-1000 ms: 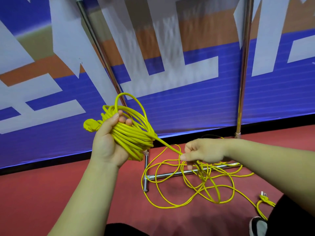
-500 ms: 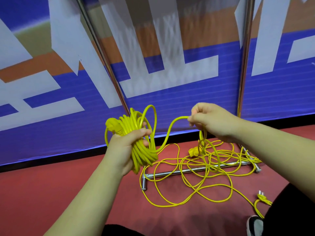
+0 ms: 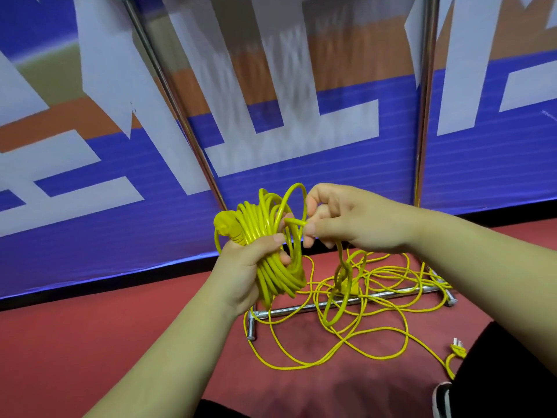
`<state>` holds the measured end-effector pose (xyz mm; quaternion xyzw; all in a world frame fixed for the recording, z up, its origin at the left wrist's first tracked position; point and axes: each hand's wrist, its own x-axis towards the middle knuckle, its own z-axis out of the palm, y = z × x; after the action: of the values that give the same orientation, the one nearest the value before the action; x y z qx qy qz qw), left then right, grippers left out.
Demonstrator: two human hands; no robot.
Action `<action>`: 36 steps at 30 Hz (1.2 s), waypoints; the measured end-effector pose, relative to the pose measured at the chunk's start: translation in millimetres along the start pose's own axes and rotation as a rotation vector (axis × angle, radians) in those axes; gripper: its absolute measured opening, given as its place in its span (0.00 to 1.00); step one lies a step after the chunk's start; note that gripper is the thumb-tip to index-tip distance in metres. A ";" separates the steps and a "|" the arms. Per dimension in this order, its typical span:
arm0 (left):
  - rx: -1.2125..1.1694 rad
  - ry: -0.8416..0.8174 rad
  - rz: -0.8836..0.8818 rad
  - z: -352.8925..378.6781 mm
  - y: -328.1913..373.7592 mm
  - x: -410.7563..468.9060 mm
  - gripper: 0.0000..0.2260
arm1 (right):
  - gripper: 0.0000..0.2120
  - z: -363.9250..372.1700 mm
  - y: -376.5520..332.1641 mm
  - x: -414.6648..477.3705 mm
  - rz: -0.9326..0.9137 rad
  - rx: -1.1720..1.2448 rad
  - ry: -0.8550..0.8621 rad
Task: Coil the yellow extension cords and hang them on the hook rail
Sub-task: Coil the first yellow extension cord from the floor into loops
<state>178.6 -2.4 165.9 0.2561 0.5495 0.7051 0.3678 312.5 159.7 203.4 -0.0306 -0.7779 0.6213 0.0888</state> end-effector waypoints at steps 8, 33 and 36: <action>0.136 0.024 0.044 9.0 2.8 6.6 0.03 | 0.17 -15.6 12.2 -9.7 0.002 0.113 -0.010; -0.193 0.425 0.016 -54.7 23.6 6.5 0.05 | 0.19 -44.5 60.4 10.8 0.105 -0.103 0.396; -0.201 0.418 0.011 -51.9 22.9 6.1 0.04 | 0.18 -40.8 28.6 10.8 0.014 0.188 0.529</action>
<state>129.9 -30.8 174.0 0.0695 0.5392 0.7961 0.2658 307.3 207.0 185.3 -0.1888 -0.6665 0.6617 0.2869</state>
